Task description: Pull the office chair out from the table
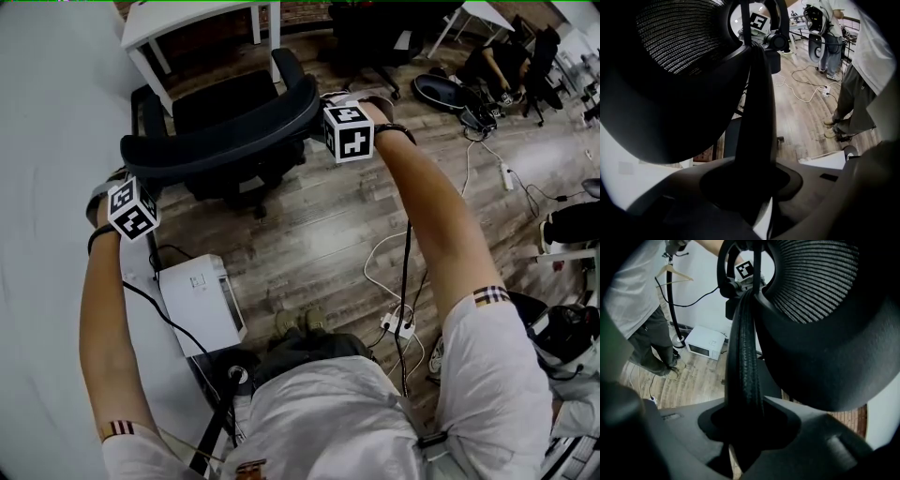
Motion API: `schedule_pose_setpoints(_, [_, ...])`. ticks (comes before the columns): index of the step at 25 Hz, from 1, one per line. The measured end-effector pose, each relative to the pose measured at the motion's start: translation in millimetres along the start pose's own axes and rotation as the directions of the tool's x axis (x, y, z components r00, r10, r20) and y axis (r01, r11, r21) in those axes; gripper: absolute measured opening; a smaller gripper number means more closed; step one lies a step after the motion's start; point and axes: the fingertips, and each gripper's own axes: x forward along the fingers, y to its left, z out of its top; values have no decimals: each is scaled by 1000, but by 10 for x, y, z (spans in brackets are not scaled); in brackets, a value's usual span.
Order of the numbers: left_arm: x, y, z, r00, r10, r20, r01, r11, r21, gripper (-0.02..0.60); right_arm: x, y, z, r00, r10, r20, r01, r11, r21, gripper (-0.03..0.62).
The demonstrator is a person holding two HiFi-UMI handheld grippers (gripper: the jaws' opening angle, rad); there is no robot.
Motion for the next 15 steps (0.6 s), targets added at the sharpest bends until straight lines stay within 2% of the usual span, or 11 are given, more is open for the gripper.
schedule_pose_setpoints(3, [13,-25,-24,1000,-18,-16,19,1000,21,130,18,4,2,1000,4,0,-4,1000,-2,131])
schedule_pose_setpoints(7, [-25,-5,-57,999,-21,-29,22,999,35,162,9,17,-41,1000,27,-14,-27,1000,5,200])
schedule_pose_setpoints(15, [-212,74,-87,999,9,-37,-8,999,42,209,-250,-49,-33,1000,-2,-27,2,1000,-3,218])
